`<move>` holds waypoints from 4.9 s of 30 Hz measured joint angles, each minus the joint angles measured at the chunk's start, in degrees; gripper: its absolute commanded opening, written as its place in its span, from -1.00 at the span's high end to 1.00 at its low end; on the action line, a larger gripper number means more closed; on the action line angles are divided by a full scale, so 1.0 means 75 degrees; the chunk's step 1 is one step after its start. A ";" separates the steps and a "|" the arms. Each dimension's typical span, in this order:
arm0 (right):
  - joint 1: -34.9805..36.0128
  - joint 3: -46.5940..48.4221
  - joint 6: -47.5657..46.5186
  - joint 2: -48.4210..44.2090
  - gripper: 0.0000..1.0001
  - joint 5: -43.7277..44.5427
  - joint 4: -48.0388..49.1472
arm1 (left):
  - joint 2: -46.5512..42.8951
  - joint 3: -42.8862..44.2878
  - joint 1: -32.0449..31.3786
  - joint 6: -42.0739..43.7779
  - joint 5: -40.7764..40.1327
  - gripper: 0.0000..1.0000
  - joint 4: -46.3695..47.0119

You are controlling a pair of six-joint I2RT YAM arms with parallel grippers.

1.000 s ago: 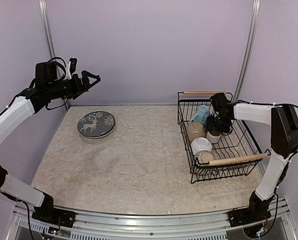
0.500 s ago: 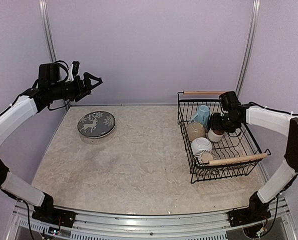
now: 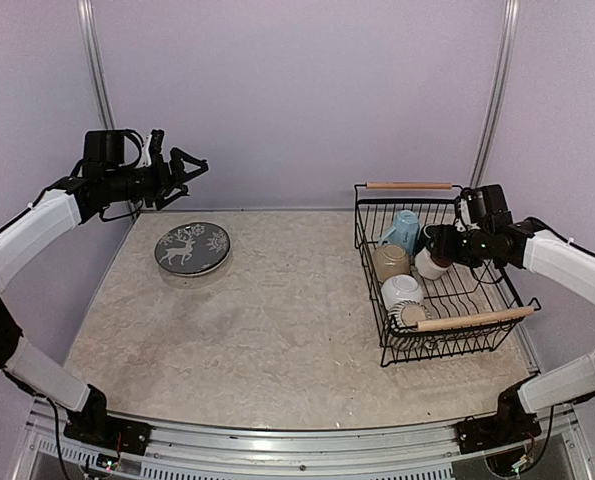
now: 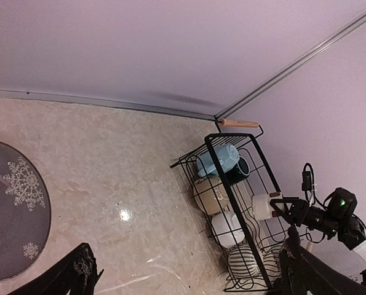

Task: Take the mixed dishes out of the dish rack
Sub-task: Grab the cup from the dish rack, then pass from the right arm to the left, then place the cup at the corner of the board.

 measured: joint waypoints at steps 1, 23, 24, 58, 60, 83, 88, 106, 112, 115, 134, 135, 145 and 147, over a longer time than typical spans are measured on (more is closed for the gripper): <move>0.0000 -0.0038 0.0020 -0.0122 1.00 -0.0058 0.0000 | 0.0017 0.0000 0.0009 -0.0026 0.0035 -0.98 0.0003; -0.0003 -0.0883 0.0332 -0.2396 1.00 -0.1644 0.1851 | 0.0446 0.0122 -0.0184 -0.0274 0.0755 -0.98 0.0052; 0.0000 -0.0854 0.0347 -0.2396 1.00 -0.1699 0.1880 | 0.0481 0.0137 -0.0233 -0.0277 0.0831 -0.98 0.0050; 0.3439 -0.0315 0.2002 0.1151 1.00 -0.2879 0.7353 | 0.2384 -0.0038 -0.2535 -0.3678 0.4940 -0.67 0.4409; 0.3512 -0.0312 0.2046 0.1297 1.00 -0.2906 0.7595 | 0.2439 -0.0102 -0.2570 -0.3911 0.5018 -0.61 0.4724; 0.4086 -0.0848 0.2130 0.2008 1.00 -0.2565 1.0185 | 0.3019 -0.0382 -0.2608 -0.6219 0.5514 0.37 0.7729; 0.4109 -0.0851 0.2113 0.2098 1.00 -0.2419 1.0229 | 0.3107 -0.0382 -0.2620 -0.6379 0.5575 0.72 0.7857; 0.4232 -0.1046 0.1667 0.1107 -0.83 -0.0778 0.7866 | 0.2754 0.0306 -0.2320 -0.3281 0.4709 1.00 0.3538; 0.4147 -0.1093 0.1262 -0.0047 -0.84 0.0411 0.6618 | 0.2430 0.1547 -0.2075 -0.0787 0.1641 1.00 -0.0428; 0.4141 -0.1160 0.1148 -0.0472 -0.83 0.0863 0.6169 | 0.2136 0.1786 -0.2020 -0.0268 -0.0239 1.00 -0.1580; 0.4141 -0.1614 0.1005 -0.1413 -0.82 0.1853 0.5292 | 0.2180 0.1792 0.1562 -0.3340 -0.6169 1.00 -0.5042; 0.4141 -0.1620 0.1005 -0.1413 -0.82 0.1877 0.5286 | 0.2294 0.1795 0.1638 -0.3445 -0.6167 1.00 -0.5152; 0.4127 -0.1629 0.0991 -0.1411 -0.82 0.1958 0.5284 | 0.3494 0.1830 0.2022 -0.4074 -0.5173 0.96 -0.5622; 0.4127 -0.1632 0.0988 -0.1411 -0.82 0.1961 0.5284 | 0.3625 0.1830 0.2060 -0.4135 -0.5004 0.91 -0.5662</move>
